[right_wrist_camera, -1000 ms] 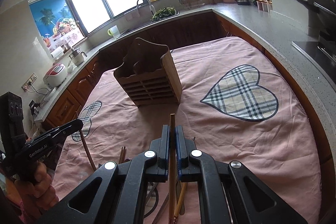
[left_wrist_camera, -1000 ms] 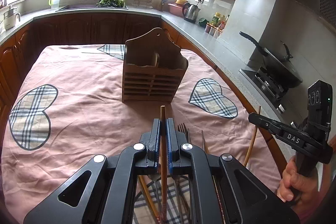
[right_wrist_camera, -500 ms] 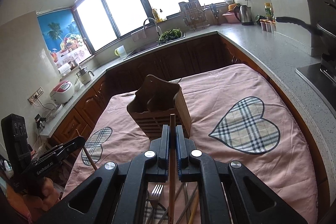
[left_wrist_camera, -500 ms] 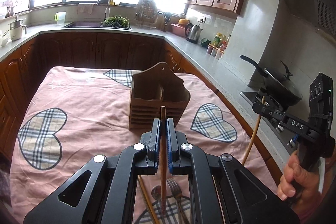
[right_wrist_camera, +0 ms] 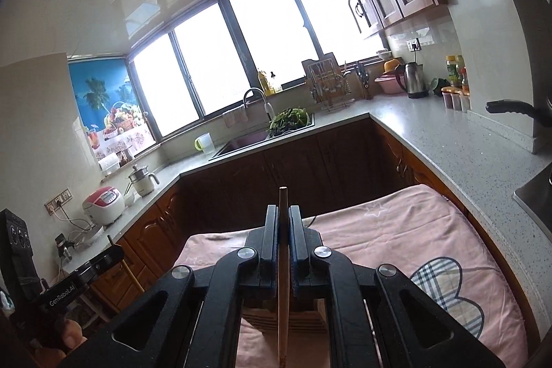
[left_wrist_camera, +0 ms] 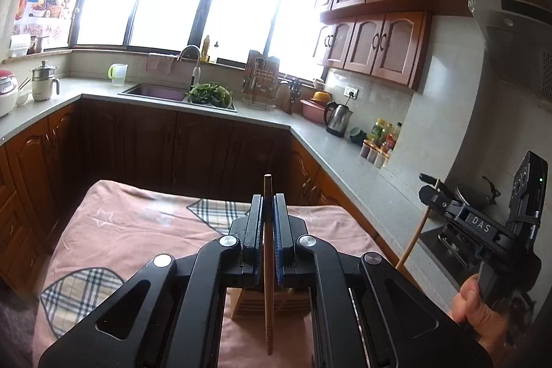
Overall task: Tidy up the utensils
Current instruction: 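Lift both held chopsticks and carry them over the wooden utensil holder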
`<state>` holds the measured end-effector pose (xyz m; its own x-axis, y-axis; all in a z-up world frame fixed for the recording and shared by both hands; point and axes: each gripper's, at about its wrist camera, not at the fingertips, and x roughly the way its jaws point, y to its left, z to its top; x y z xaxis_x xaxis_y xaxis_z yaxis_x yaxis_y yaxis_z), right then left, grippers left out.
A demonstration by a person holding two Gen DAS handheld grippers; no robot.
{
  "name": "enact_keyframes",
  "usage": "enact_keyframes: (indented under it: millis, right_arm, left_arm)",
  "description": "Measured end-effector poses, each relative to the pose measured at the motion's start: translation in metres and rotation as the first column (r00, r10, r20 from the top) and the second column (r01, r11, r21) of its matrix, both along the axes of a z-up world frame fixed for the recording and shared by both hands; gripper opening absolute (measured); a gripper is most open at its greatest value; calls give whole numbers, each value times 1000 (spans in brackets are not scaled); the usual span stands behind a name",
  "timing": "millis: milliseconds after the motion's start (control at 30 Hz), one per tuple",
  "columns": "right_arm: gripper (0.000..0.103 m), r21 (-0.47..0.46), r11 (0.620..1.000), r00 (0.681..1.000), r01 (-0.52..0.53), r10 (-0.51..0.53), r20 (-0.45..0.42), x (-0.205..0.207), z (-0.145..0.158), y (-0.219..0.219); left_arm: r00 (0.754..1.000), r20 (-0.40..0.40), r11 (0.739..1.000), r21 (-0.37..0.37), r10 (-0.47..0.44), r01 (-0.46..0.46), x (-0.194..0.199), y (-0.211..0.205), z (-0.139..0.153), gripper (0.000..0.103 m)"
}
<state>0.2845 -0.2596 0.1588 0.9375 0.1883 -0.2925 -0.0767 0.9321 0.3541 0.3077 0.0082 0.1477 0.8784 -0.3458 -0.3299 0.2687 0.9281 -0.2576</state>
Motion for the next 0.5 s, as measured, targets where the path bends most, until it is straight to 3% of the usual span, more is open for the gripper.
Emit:
enact_keyframes:
  millis: [233,500]
  right_arm:
    - [5,1,997,997,71,-71,44,51,3,-6]
    - [5,-6,996,996,85,-85,3,97,-54,-2]
  left_arm:
    - [995,57,996,-54,77,-74,52,-1,10,5]
    - [992,42,993,-30,116,-115,95,-20,-34,5]
